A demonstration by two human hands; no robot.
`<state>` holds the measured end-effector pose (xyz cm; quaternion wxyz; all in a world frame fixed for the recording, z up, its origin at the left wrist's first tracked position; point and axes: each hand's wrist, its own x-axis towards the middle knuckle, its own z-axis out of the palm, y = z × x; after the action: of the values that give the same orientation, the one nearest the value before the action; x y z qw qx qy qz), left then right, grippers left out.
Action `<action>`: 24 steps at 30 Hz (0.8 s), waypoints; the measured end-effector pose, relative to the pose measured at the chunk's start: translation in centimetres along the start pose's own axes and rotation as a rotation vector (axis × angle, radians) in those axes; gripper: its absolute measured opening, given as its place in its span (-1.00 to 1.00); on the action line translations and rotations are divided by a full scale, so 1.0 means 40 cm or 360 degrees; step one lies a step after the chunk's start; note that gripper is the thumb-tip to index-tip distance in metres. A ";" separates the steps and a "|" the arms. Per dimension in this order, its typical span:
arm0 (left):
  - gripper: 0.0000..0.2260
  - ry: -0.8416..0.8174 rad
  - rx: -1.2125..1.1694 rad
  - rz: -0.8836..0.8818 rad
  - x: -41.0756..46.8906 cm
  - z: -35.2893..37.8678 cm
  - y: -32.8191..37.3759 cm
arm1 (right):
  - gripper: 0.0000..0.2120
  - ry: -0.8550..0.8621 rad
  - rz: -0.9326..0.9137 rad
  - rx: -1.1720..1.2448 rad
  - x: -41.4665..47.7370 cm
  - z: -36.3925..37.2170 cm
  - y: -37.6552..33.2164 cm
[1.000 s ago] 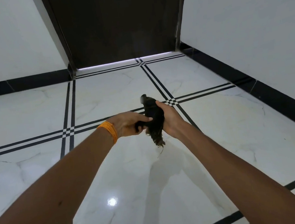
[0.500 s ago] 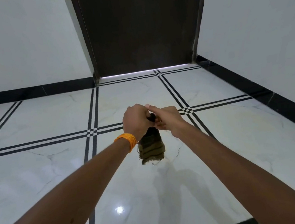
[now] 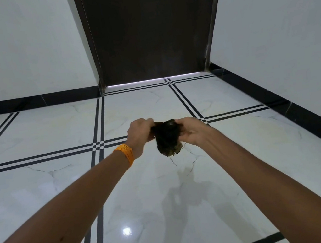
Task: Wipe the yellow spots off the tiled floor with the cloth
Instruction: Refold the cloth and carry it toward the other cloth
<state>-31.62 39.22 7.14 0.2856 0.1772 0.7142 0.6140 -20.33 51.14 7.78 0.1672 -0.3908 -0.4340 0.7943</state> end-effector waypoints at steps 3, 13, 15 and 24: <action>-0.87 0.0046 -0.0207 -0.0127 0.006 -0.074 0.027 | -0.81 -0.0071 0.0025 0.0113 0.003 -0.039 -0.029; -0.88 -0.0785 0.1015 0.0153 -0.031 -0.057 0.207 | -0.53 -0.0610 -0.0179 -0.1708 -0.007 -0.054 0.002; -0.88 -0.0928 0.1052 0.0194 -0.036 -0.042 0.208 | -0.52 -0.0745 -0.0382 -0.1577 -0.003 -0.035 0.023; -0.44 -0.0421 0.0721 0.0298 0.042 -0.068 0.154 | -0.70 -0.0790 -0.0204 -0.0680 -0.069 0.002 -0.007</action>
<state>-35.24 39.27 13.09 0.2714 0.3806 0.7703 0.4338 -18.62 49.59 9.35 0.0204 -0.1835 -0.6420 0.7442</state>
